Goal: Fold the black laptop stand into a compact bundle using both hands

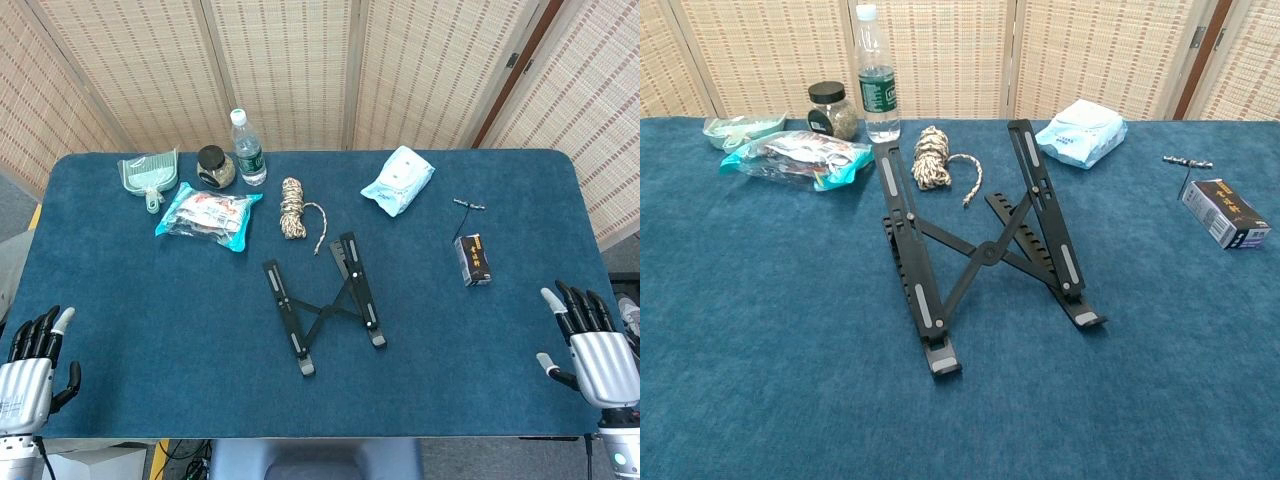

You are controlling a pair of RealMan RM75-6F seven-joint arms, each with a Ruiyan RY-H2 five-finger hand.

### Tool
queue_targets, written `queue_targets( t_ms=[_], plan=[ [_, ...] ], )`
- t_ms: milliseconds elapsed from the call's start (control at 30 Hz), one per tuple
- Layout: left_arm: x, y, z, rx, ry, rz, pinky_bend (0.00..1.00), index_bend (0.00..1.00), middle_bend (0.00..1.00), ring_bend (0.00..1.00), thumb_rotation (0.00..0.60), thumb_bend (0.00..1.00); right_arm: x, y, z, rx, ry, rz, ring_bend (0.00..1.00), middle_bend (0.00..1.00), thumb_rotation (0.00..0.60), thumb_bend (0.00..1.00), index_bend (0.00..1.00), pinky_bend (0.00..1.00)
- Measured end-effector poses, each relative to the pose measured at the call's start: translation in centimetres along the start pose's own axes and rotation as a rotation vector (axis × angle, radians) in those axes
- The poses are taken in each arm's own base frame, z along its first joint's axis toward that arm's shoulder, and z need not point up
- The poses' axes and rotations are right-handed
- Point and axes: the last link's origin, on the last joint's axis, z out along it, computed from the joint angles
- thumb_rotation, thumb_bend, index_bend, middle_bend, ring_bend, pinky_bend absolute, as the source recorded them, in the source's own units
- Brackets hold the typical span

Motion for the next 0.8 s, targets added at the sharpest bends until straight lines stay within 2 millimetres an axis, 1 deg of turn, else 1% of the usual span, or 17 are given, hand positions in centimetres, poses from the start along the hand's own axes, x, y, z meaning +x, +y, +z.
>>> queue_targets(
  t_ms=[267, 467, 667, 800],
  plan=[
    [0.0, 0.3, 0.0, -0.007, 0.002, 0.000, 0.00, 0.04, 0.00, 0.00, 0.600, 0.55, -0.2, -0.1, 0.5, 0.016, -0.019, 0.006, 0.00, 0.02, 0.600, 0.17, 0.00, 0.06],
    [0.0, 0.5, 0.1, -0.011, 0.000, 0.001, 0.00, 0.04, 0.00, 0.00, 0.600, 0.55, -0.1, -0.6, 1.4, 0.048, -0.059, 0.041, 0.00, 0.02, 0.600, 0.17, 0.00, 0.06],
    [-0.1, 0.6, 0.4, -0.021, -0.005, 0.001, 0.00, 0.04, 0.00, 0.00, 0.600, 0.55, -0.1, -1.6, 2.8, 0.084, -0.133, 0.164, 0.00, 0.02, 0.600, 0.17, 0.00, 0.06],
    [-0.1, 0.5, 0.4, -0.022, -0.008, 0.002, 0.00, 0.04, 0.00, 0.00, 0.600, 0.55, -0.1, -2.6, 4.1, 0.115, -0.194, 0.259, 0.00, 0.02, 0.600, 0.20, 0.00, 0.06]
  ],
)
